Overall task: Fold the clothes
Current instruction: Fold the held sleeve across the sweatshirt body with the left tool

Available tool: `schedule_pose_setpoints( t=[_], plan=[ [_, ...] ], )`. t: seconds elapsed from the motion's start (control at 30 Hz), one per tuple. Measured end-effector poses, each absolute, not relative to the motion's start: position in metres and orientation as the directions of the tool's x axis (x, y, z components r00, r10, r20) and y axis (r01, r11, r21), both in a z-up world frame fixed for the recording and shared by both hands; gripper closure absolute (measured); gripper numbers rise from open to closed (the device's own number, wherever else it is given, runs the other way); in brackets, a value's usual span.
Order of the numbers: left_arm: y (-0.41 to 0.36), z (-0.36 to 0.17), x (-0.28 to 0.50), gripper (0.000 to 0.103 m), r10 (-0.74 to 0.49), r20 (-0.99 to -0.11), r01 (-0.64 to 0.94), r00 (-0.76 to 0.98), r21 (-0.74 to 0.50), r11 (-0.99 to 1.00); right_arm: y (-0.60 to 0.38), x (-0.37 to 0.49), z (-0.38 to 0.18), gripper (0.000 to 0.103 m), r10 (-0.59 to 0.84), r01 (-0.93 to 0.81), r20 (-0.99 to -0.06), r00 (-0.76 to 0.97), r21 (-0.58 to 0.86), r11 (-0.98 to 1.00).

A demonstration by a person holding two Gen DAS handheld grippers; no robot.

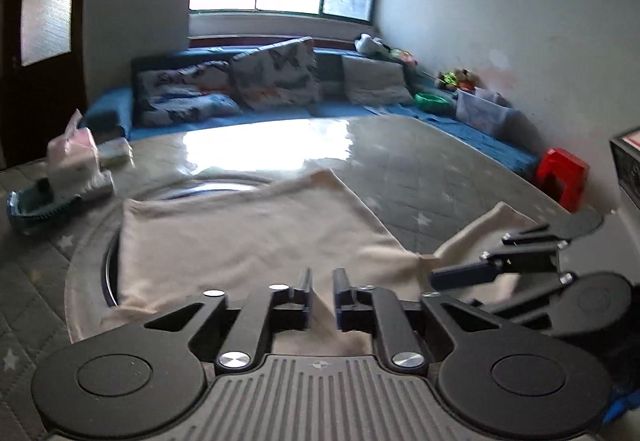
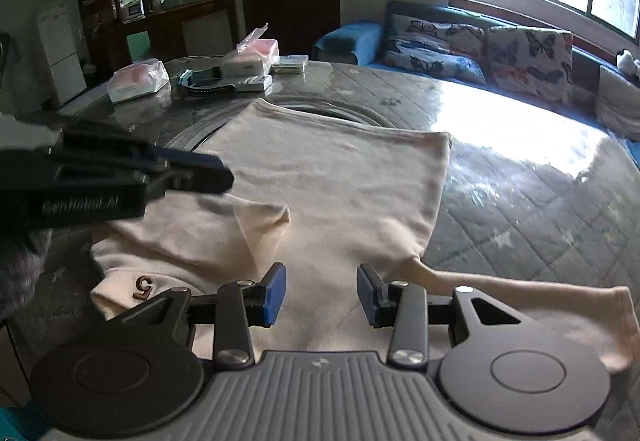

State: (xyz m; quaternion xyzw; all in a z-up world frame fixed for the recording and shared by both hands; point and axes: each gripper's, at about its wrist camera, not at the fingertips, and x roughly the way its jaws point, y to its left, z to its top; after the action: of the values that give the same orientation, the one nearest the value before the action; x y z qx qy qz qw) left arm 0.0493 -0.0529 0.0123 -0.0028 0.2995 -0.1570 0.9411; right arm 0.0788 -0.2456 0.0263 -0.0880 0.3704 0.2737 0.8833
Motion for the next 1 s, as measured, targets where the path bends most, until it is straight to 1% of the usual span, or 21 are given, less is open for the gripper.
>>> schedule_pose_setpoints(
  t=[0.03, 0.07, 0.2, 0.23, 0.27, 0.4, 0.57, 0.67, 0.73, 0.77, 0.83, 0.93, 1.0],
  plan=[
    [-0.047, 0.013, 0.046, 0.073, -0.295, -0.556, 0.294, 0.777, -0.094, 0.951, -0.246, 0.079, 0.026, 0.063, 0.422, -0.55, -0.703, 0.572, 0.053, 0.834],
    [-0.042, 0.014, 0.042, 0.069, -0.293, -0.548, 0.294, 0.783, -0.089, 0.952, -0.246, 0.079, 0.026, 0.063, 0.427, -0.552, -0.703, 0.569, 0.059, 0.832],
    [-0.009, 0.017, 0.027, 0.067, -0.239, -0.536, 0.249, 0.809, -0.054, 0.967, -0.241, 0.083, 0.026, 0.063, 0.449, -0.561, -0.7, 0.555, 0.084, 0.824],
    [0.001, 0.017, 0.022, 0.061, -0.22, -0.542, 0.233, 0.811, -0.045, 0.971, -0.239, 0.084, 0.026, 0.063, 0.456, -0.564, -0.7, 0.55, 0.092, 0.821],
    [0.01, 0.016, 0.016, 0.058, -0.201, -0.548, 0.217, 0.812, -0.037, 0.976, -0.237, 0.086, 0.025, 0.063, 0.465, -0.568, -0.7, 0.541, 0.103, 0.816],
    [0.044, 0.009, -0.007, 0.058, -0.134, -0.577, 0.161, 0.805, -0.005, 0.987, -0.221, 0.092, 0.017, 0.063, 0.49, -0.582, -0.709, 0.508, 0.137, 0.801],
    [0.062, -0.006, -0.025, 0.057, -0.104, -0.616, 0.142, 0.781, 0.013, 0.99, -0.201, 0.101, 0.004, 0.064, 0.493, -0.595, -0.732, 0.47, 0.149, 0.79],
    [0.067, -0.013, -0.03, 0.056, -0.096, -0.631, 0.127, 0.77, 0.004, 0.992, -0.195, 0.105, -0.002, 0.068, 0.481, -0.588, -0.747, 0.459, 0.15, 0.795],
    [0.068, -0.018, -0.03, 0.053, -0.097, -0.636, 0.127, 0.765, 0.001, 0.992, -0.193, 0.105, -0.002, 0.077, 0.469, -0.586, -0.751, 0.465, 0.137, 0.799],
    [0.067, -0.02, -0.029, 0.053, -0.093, -0.64, 0.127, 0.763, 0.007, 0.992, -0.193, 0.106, 0.0, 0.087, 0.467, -0.582, -0.753, 0.464, 0.138, 0.801],
    [0.065, -0.025, -0.027, 0.053, -0.085, -0.648, 0.125, 0.757, 0.017, 0.992, -0.193, 0.105, 0.002, 0.097, 0.466, -0.576, -0.752, 0.467, 0.142, 0.805],
    [0.065, -0.031, -0.023, 0.053, -0.08, -0.663, 0.116, 0.745, 0.01, 0.993, -0.193, 0.101, 0.01, 0.099, 0.461, -0.578, -0.738, 0.493, 0.118, 0.807],
    [0.066, -0.032, -0.022, 0.055, -0.082, -0.659, 0.107, 0.748, -0.002, 0.994, -0.194, 0.098, 0.019, 0.099, 0.466, -0.584, -0.721, 0.512, 0.105, 0.805]
  ],
)
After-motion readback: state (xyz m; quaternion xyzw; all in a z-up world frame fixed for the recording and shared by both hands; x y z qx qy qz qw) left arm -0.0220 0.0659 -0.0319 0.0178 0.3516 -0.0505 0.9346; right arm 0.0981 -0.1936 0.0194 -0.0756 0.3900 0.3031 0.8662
